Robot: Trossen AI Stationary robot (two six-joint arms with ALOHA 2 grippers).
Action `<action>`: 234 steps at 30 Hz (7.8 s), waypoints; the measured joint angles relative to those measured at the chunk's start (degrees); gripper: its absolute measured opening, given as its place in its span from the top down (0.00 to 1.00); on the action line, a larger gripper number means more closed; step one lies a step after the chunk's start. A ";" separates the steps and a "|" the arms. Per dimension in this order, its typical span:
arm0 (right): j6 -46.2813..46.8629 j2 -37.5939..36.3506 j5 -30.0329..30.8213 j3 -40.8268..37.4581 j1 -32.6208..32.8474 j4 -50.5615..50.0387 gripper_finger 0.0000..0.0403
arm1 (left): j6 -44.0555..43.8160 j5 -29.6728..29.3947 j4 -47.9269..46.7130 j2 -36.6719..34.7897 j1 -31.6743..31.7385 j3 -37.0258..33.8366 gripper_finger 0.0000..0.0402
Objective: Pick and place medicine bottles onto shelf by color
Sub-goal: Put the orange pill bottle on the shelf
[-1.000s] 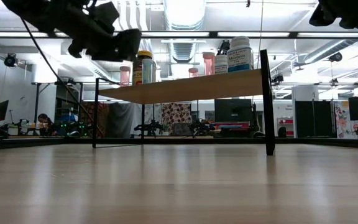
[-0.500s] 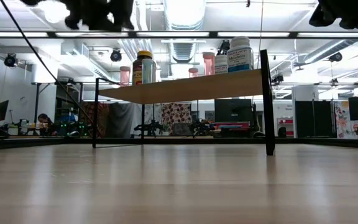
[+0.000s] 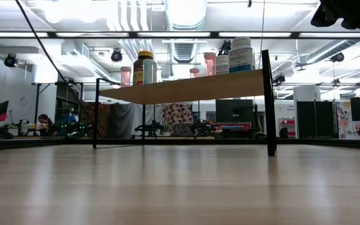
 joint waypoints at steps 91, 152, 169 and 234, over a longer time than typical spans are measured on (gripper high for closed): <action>89.72 53.93 -2.62 55.81 37.29 -111.80 0.53 | 3.57 0.38 8.81 21.27 -8.26 4.27 0.50; 13.18 77.51 8.33 120.98 -22.29 -120.30 0.50 | 15.10 -23.00 5.22 17.99 -13.18 3.79 0.50; 13.81 78.16 -5.08 120.39 -31.52 -123.07 0.50 | 17.09 -23.03 5.31 17.62 -13.18 3.79 0.50; 13.55 77.70 -4.89 116.14 -31.08 -117.48 0.98 | 18.09 -23.03 5.29 17.51 -13.18 3.83 0.50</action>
